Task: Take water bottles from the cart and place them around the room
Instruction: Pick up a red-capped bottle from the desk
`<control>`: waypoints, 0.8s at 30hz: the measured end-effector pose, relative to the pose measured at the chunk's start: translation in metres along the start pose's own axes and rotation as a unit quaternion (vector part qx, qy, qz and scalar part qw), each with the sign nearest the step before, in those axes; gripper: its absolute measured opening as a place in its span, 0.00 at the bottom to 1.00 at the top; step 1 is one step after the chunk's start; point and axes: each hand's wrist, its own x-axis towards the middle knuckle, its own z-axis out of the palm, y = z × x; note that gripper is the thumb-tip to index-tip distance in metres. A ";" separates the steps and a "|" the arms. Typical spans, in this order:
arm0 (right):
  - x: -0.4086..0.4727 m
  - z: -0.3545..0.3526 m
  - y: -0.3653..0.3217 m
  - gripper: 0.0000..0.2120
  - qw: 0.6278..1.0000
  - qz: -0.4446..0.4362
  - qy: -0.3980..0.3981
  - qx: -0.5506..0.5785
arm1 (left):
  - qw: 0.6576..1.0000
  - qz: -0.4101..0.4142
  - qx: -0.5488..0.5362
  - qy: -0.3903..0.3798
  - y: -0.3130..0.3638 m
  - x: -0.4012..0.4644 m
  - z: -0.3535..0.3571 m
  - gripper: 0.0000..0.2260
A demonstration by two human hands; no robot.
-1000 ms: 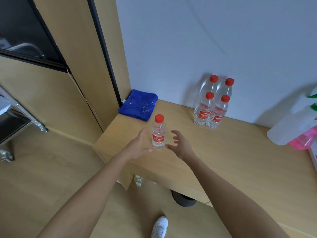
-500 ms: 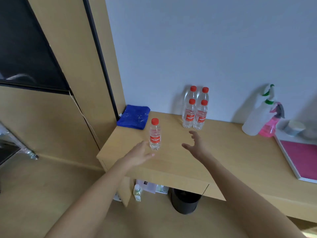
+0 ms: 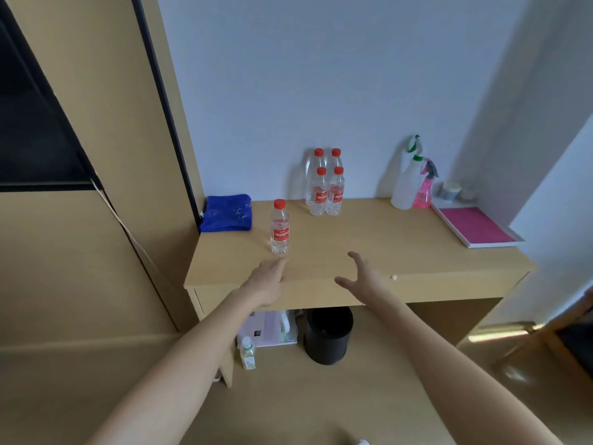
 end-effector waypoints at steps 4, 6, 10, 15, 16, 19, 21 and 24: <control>-0.020 -0.009 -0.001 0.33 0.999 0.026 0.003 -0.020 | 0.994 0.029 0.101 0.024 0.012 -0.018 -0.008 0.24; -0.024 -0.015 -0.003 0.34 0.999 0.029 0.009 -0.029 | 0.992 0.037 0.113 0.030 0.014 -0.023 -0.014 0.25; -0.030 -0.026 -0.012 0.34 0.999 0.015 0.016 -0.038 | 0.993 0.037 0.103 0.046 0.013 -0.031 -0.025 0.25; -0.037 -0.033 -0.017 0.33 0.999 -0.006 0.024 -0.030 | 0.995 0.018 0.092 0.042 0.013 -0.032 -0.026 0.25; -0.039 -0.033 -0.016 0.33 0.999 -0.008 0.022 -0.032 | 0.995 0.016 0.088 0.042 0.014 -0.032 -0.025 0.25; -0.042 -0.030 -0.017 0.34 0.999 -0.018 0.006 -0.040 | 0.995 0.014 0.085 0.042 0.016 -0.037 -0.020 0.25; -0.040 -0.024 -0.027 0.33 0.999 -0.035 -0.007 -0.041 | 0.995 0.007 0.086 0.045 0.014 -0.047 -0.019 0.25; -0.031 0.002 -0.063 0.33 0.994 -0.089 -0.046 -0.040 | 0.996 -0.040 0.056 0.063 -0.007 -0.073 -0.025 0.25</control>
